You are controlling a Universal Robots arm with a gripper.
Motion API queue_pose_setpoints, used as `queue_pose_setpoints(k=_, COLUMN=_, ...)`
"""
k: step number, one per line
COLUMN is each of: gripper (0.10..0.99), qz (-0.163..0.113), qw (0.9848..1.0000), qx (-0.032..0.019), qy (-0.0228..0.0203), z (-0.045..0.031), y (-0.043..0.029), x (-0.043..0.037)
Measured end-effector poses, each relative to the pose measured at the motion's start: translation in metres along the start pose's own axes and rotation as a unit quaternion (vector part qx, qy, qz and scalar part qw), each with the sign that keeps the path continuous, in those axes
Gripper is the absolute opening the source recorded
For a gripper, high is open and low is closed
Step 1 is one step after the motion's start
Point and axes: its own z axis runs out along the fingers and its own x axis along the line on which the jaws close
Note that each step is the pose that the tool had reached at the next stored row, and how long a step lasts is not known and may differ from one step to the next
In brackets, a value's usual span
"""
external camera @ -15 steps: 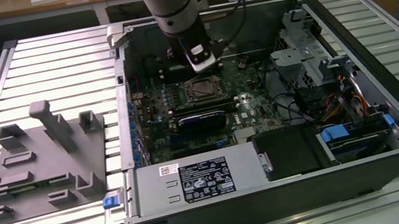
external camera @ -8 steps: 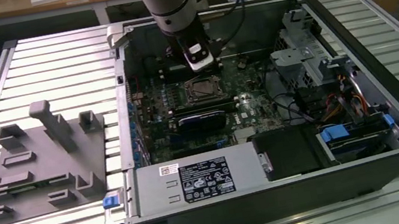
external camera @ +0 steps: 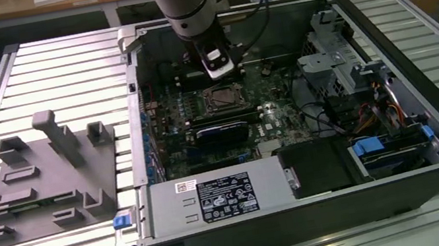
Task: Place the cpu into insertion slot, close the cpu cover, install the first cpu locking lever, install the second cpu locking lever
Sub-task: 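Install the first cpu locking lever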
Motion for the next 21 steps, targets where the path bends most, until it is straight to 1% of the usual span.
queue_pose_setpoints(k=8, gripper=0.106, qz=0.0, qw=1.0, qx=0.0, qy=-0.0002, z=0.0003, y=0.0022, x=0.0025)
queue_pose_setpoints(k=10, gripper=0.106, qz=0.0, qw=1.0, qx=0.0007, qy=-0.0008, z=0.0007, y=0.0021, x=0.0029)
queue_pose_setpoints(k=17, gripper=0.106, qz=-0.003, qw=0.9999, qx=0.0089, qy=-0.0052, z=0.0037, y=0.001, x=0.0042)
queue_pose_setpoints(k=21, gripper=0.106, qz=-0.004, qw=0.9999, qx=0.0126, qy=-0.0071, z=0.0058, y=0.0004, x=0.0047)
